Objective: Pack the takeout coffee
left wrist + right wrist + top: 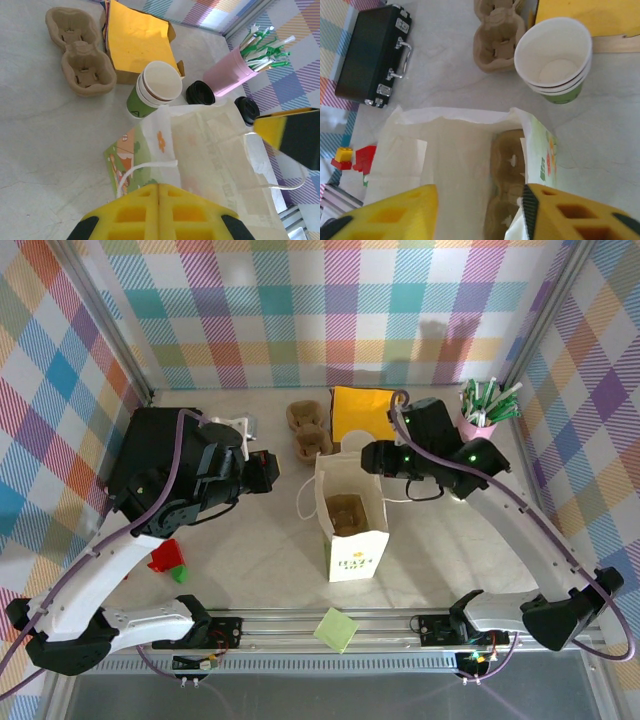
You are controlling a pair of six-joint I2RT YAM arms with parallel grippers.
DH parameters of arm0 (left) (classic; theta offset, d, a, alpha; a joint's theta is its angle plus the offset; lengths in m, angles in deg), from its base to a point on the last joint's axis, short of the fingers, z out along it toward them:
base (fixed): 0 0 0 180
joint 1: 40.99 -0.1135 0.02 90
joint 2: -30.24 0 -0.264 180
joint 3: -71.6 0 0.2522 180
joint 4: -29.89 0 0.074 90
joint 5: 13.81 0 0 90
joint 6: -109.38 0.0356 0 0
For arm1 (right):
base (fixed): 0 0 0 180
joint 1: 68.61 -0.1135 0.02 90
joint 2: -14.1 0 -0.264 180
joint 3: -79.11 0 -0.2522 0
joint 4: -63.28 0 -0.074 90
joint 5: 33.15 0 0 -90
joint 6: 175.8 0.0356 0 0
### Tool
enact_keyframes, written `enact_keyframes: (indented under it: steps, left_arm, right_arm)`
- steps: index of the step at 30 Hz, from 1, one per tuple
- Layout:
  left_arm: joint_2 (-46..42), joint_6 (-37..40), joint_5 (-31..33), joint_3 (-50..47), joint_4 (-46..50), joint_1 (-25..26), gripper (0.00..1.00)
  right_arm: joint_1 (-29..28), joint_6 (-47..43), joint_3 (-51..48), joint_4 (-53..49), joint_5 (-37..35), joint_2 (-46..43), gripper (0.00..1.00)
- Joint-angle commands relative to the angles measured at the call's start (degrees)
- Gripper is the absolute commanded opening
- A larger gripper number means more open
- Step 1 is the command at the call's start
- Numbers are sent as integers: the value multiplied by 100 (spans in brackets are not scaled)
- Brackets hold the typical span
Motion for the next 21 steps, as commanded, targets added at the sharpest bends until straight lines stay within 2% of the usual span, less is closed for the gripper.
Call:
enact_keyframes:
  steps: [1, 6, 10, 13, 16, 21]
  left_arm:
    - [26, -12, 86, -13, 210, -55, 0]
    - [65, 23, 35, -50, 233, -48, 10]
    - [95, 53, -76, -123, 170, -51, 28]
    - [121, 80, -168, -199, 105, -48, 39]
    - [156, 117, -217, -247, 74, -56, 44]
    - [178, 187, -252, -324, 10, -50, 47]
  right_arm:
    - [85, -36, 629, -971, -557, -24, 55]
    - [399, -209, 959, -1526, -1183, -177, 59]
    - [1057, -352, 633, -1537, -1637, -504, 65]
    - [1626, -658, 93, -1178, -1837, -818, 76]
    - [2251, -756, -337, -854, -1871, -938, 81]
    - [3249, -854, -752, -517, -1450, -671, 83]
